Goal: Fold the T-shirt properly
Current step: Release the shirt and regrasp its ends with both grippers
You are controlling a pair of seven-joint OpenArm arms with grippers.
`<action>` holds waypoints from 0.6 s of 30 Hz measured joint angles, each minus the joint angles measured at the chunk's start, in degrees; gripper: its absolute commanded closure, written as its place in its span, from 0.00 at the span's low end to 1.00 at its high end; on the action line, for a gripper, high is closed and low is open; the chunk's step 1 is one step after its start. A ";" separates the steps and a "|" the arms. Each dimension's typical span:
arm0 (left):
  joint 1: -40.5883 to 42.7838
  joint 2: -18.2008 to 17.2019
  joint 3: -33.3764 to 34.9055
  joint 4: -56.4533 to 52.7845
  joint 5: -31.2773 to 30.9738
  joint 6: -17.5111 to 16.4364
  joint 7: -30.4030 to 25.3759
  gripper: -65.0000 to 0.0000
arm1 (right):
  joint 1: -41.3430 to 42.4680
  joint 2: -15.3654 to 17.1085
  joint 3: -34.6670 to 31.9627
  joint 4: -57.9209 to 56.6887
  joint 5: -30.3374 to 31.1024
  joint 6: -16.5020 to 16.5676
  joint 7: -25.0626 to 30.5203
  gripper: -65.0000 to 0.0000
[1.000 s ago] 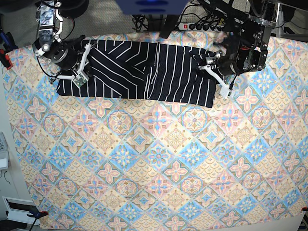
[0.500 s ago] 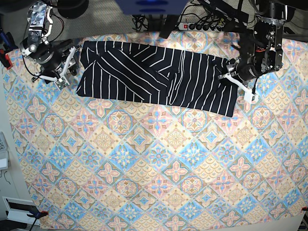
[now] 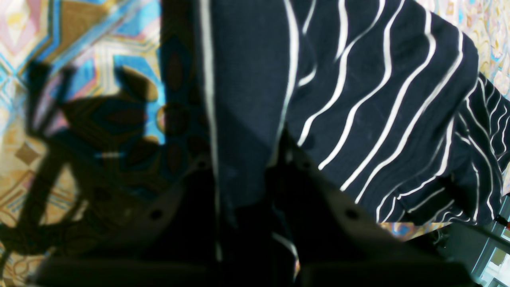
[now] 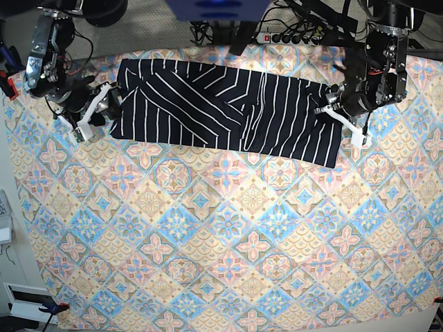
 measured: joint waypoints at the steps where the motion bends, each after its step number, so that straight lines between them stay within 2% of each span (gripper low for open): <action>1: -0.02 0.00 0.00 0.00 -0.02 0.00 0.00 1.00 | -0.02 -0.13 0.00 -0.70 0.26 0.15 0.15 0.59; 10: 0.00 0.00 0.00 0.00 -0.02 0.00 0.00 1.00 | -0.26 -0.48 -0.46 -3.61 0.26 0.37 0.61 0.59; 18: -0.13 0.00 0.00 0.00 0.00 0.00 0.00 1.00 | 0.00 -1.29 -0.48 -11.32 0.37 -0.07 0.81 0.59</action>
